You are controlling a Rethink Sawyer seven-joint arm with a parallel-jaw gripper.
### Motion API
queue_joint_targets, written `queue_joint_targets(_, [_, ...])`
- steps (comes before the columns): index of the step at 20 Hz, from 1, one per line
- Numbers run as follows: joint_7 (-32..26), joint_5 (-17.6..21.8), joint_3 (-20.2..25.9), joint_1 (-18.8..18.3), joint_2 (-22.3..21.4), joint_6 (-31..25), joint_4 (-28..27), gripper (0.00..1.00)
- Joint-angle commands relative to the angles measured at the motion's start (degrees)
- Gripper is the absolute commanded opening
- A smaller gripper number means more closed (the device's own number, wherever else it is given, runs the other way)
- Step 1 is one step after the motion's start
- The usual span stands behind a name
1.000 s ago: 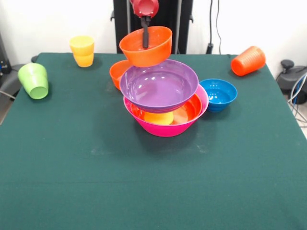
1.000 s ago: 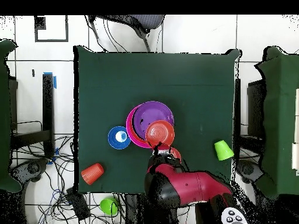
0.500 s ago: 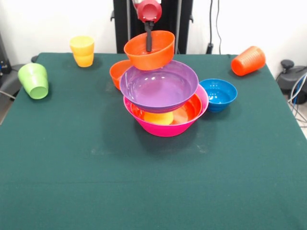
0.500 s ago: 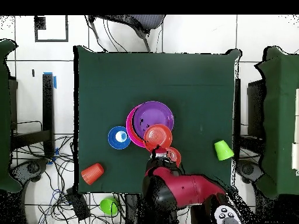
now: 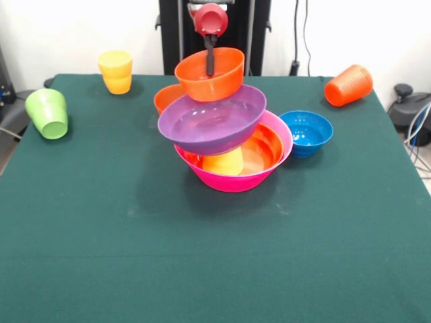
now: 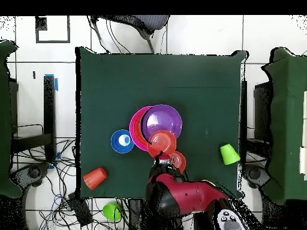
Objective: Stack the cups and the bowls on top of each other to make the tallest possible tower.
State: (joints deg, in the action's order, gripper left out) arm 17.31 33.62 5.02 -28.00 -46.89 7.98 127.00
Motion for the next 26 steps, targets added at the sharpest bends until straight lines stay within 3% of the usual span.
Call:
queue_joint_targets(1, [15.6, -1.5, -1.2, 3.9, 4.2, 2.4, -4.1, 0.00])
queue_joint_targets(26, [15.8, -1.1, -1.2, 5.3, 3.5, 3.4, -5.0, 0.00])
